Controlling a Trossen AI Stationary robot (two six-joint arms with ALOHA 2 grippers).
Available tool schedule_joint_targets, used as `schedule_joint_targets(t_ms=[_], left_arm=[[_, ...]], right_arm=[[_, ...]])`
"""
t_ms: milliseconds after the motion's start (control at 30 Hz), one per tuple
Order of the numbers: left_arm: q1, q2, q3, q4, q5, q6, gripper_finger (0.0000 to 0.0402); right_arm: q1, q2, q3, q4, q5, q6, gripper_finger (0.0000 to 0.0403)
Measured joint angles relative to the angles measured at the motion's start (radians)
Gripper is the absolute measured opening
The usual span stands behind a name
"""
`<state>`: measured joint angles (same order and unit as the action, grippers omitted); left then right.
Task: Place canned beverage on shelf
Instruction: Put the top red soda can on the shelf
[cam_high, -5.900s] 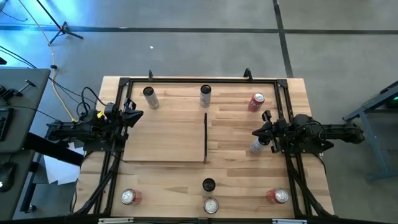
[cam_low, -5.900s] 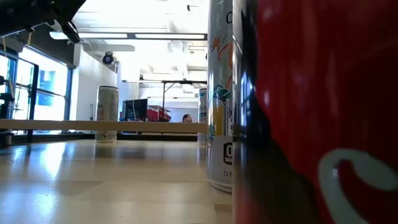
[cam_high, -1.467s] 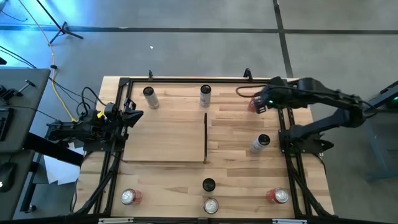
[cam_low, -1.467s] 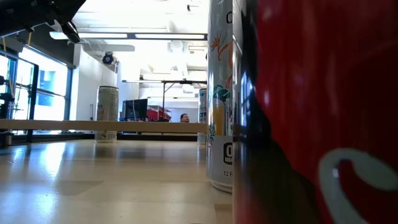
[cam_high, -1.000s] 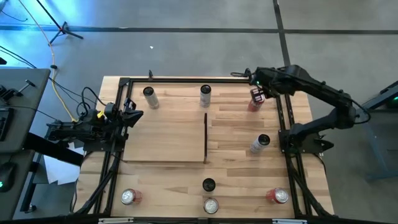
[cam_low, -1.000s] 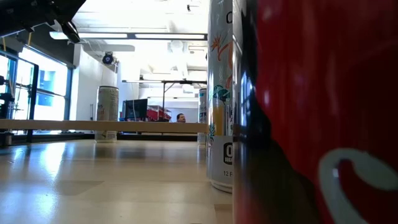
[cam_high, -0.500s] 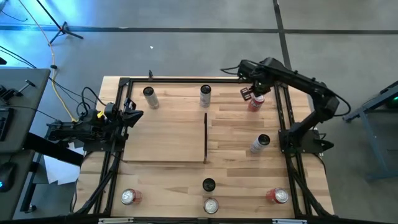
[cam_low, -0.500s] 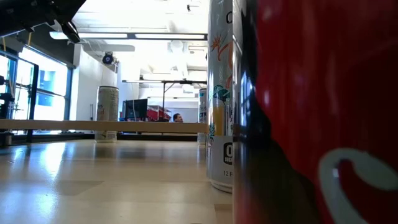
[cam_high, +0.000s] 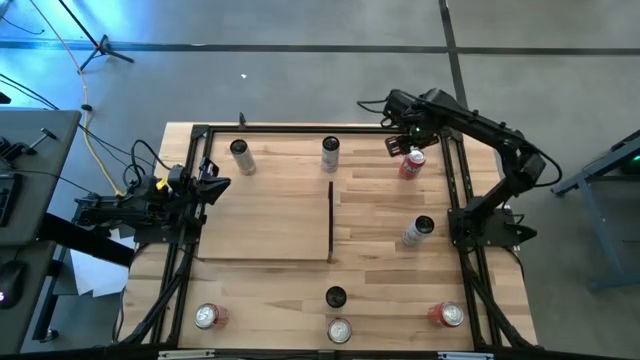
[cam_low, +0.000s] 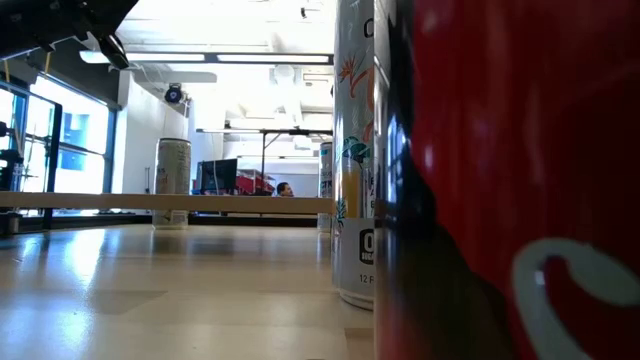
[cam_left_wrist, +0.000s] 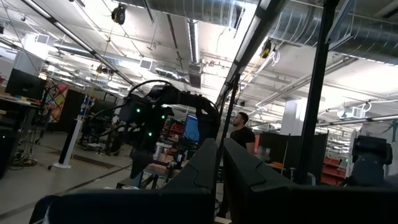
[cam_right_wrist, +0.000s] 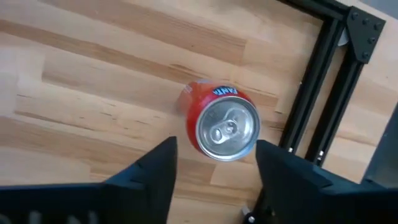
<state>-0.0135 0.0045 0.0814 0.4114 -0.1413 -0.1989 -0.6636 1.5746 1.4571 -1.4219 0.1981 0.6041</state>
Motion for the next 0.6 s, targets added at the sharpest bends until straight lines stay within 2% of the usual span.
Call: schedule_joint_targets(t_ms=[133, 333, 600], left_arm=[[0.000, 0.000, 0.000, 0.000, 0.000, 0.000, 0.0007], [0.000, 0.000, 0.000, 0.000, 0.000, 0.000, 0.0007], [0.000, 0.000, 0.000, 0.000, 0.000, 0.000, 0.0007]], right_arm=[[-0.015, 0.000, -0.097, 0.031, -0.043, 0.025, 0.0240], [-0.088, -0.064, -0.237, 0.189, -0.128, 0.007, 0.0243], [-0.149, -0.214, -0.389, 0.336, -0.121, 0.000, 0.0242]])
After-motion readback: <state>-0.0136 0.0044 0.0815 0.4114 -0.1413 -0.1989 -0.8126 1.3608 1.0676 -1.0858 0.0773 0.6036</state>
